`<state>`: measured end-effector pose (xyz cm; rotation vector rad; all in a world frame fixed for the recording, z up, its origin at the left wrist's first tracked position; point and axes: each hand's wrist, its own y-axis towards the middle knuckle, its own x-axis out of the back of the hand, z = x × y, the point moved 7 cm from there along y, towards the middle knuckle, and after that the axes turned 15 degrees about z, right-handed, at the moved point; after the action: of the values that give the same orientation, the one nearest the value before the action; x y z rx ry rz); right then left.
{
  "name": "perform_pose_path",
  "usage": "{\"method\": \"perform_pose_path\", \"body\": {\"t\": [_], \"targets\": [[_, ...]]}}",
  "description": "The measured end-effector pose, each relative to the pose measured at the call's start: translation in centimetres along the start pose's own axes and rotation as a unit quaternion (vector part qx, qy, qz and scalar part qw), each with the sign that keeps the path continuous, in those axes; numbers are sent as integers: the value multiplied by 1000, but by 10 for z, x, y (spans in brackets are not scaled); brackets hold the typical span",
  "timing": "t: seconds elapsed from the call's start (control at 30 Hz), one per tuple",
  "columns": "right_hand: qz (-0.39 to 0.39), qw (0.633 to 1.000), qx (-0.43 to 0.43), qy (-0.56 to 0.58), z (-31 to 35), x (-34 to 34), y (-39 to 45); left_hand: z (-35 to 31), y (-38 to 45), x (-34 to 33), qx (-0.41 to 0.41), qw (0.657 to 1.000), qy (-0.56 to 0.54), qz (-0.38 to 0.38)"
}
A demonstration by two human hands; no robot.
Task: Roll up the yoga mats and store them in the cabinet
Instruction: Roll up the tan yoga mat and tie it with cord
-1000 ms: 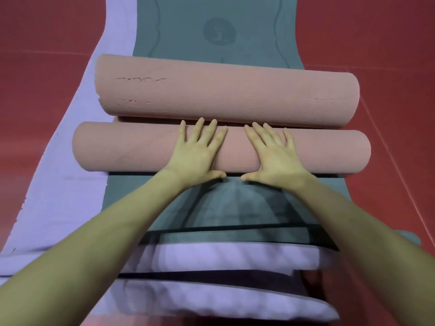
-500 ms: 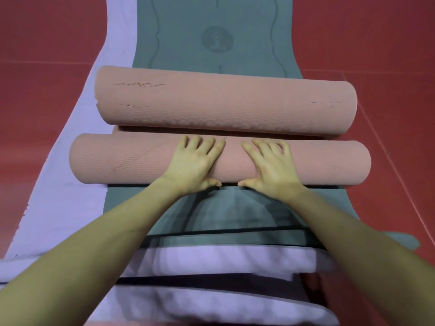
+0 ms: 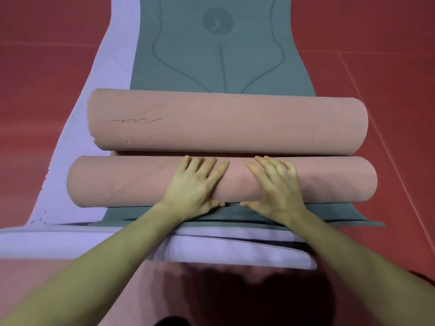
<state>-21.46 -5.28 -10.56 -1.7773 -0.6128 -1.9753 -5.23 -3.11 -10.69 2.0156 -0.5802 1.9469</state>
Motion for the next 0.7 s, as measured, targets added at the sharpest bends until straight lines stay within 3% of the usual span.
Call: {"method": "perform_pose_path", "body": {"t": [0.33,0.47,0.7], "targets": [[116,993,-18,18,1,0,0,2,-2,-10,13,995,-26,93],[84,995,-17,46,1,6,1,5,4,-3,35,993,-62,97],[38,996,-27,76,-7,8,4,28,38,13,157,976,-49,146]]}}
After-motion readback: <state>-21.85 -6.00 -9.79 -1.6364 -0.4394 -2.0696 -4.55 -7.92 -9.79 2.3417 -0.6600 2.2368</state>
